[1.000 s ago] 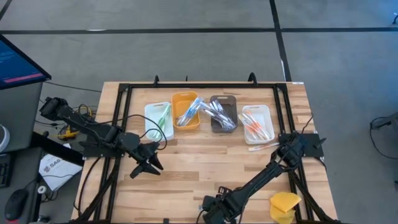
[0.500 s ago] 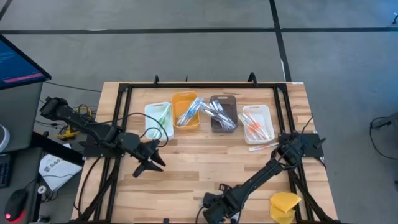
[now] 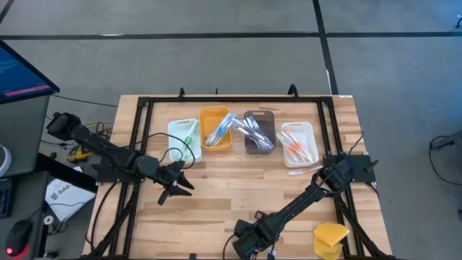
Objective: Pick & Place Toothbrushes
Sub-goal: Put the blue toothbrush into the orange bin
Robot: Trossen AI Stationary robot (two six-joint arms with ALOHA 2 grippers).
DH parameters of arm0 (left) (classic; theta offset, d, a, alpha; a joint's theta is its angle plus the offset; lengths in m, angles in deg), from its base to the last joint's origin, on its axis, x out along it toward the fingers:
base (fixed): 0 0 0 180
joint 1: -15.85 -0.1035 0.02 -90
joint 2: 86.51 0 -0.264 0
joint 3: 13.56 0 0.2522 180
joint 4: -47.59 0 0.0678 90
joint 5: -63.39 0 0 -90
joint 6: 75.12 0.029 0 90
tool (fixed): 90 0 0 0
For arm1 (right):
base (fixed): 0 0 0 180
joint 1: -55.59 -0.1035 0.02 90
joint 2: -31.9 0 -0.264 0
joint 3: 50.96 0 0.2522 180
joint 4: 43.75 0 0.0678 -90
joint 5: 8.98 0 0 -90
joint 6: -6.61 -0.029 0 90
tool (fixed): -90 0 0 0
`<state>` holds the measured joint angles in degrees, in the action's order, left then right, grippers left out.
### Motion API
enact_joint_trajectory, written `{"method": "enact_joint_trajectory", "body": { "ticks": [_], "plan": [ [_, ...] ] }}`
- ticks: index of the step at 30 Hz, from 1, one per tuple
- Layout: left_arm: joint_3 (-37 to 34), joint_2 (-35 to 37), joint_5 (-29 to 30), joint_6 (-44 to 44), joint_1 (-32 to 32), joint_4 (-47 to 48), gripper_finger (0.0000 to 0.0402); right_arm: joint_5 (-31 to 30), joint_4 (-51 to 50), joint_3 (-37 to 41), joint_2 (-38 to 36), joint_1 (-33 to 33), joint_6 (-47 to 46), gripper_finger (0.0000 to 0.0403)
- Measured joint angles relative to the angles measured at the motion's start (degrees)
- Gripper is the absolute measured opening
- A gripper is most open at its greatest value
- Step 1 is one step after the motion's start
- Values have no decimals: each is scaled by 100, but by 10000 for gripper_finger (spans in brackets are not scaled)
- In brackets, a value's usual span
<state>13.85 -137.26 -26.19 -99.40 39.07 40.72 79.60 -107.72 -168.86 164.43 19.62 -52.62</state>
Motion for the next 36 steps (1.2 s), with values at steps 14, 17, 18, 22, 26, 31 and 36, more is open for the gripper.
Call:
{"method": "enact_joint_trajectory", "body": {
  "ticks": [14, 17, 18, 22, 26, 31, 36],
  "plan": [
    [-490, 0, 51, 2783, 403, -2192, 122, -2236, -2657, -2172, 5, 158, 455, 5],
    [-490, 0, 506, 3621, 397, -2663, 122, -3135, -2812, -2668, -6, 188, 768, 6],
    [-488, 2, 685, 3755, 367, -2824, 122, -3418, -2808, -2824, -6, 188, 932, 5],
    [-487, 2, 1069, 4161, 115, -3099, 122, -4422, -2462, -3057, -70, 204, 1804, 5],
    [-382, -105, 1067, 4328, -442, -3155, 122, -5071, -2313, -3051, -182, 279, 2483, 5],
    [-154, -517, 502, 4176, -996, -3236, 122, -5454, -2245, -3048, -248, 502, 3129, 5],
    [137, -989, 27, 4478, -1121, -3432, 122, -5893, -2205, -3069, -291, 848, 3791, 5]
  ]
}}
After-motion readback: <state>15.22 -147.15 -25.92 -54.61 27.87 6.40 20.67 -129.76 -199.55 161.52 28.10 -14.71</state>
